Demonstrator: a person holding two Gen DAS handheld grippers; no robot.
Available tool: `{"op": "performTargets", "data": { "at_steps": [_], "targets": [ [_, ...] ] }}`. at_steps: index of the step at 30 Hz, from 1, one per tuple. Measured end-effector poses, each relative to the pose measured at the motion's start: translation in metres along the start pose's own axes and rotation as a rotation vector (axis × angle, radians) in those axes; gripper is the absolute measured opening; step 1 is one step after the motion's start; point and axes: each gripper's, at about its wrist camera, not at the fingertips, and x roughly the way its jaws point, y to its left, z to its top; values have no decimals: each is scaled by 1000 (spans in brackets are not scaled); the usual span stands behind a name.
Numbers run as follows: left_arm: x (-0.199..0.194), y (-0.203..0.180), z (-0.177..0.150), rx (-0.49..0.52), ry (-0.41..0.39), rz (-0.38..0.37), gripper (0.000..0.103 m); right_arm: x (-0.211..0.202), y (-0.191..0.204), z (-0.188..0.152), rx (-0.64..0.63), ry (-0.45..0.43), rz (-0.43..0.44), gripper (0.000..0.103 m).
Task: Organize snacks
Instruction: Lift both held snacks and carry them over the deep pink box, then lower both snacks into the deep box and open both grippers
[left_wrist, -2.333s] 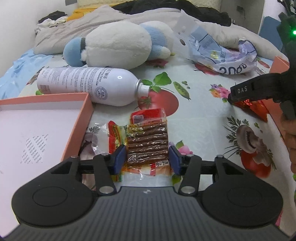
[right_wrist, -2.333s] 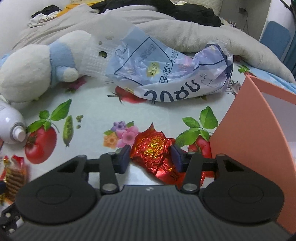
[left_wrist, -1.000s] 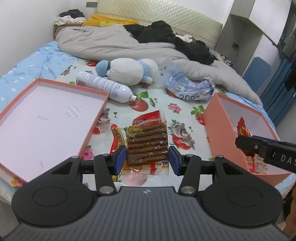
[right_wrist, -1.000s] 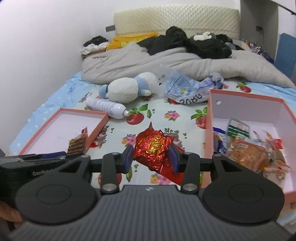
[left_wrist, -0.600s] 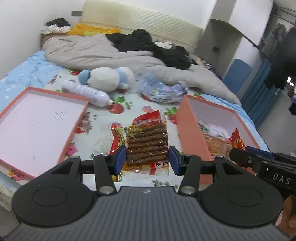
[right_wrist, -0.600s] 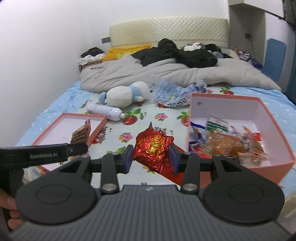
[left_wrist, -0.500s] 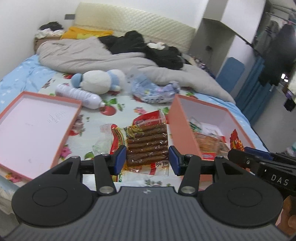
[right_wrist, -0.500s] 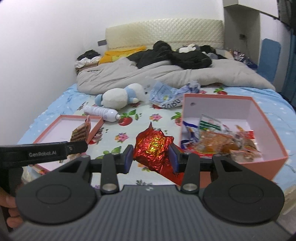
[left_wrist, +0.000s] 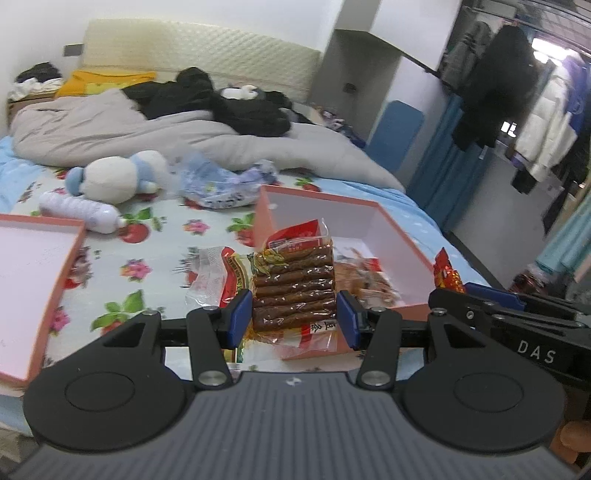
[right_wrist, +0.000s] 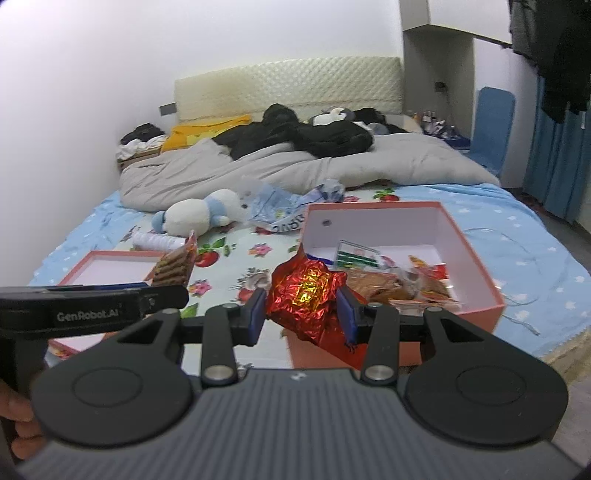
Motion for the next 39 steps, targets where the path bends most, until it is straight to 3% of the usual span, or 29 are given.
{"op": "performTargets", "data": {
  "at_steps": [9, 16, 30, 39],
  "targets": [
    [22, -28, 0, 53, 46, -55, 55, -4, -24, -6, 44, 10, -43, 44],
    [65, -39, 13, 46, 92, -65, 55, 15, -51, -2, 88, 41, -55, 44],
    [193, -53, 74, 84, 167, -59, 55, 114, -109, 42, 86, 64, -41, 44],
    [290, -45, 93, 110, 279, -59, 56, 193, -139, 47, 109, 140, -57, 44]
  ]
}}
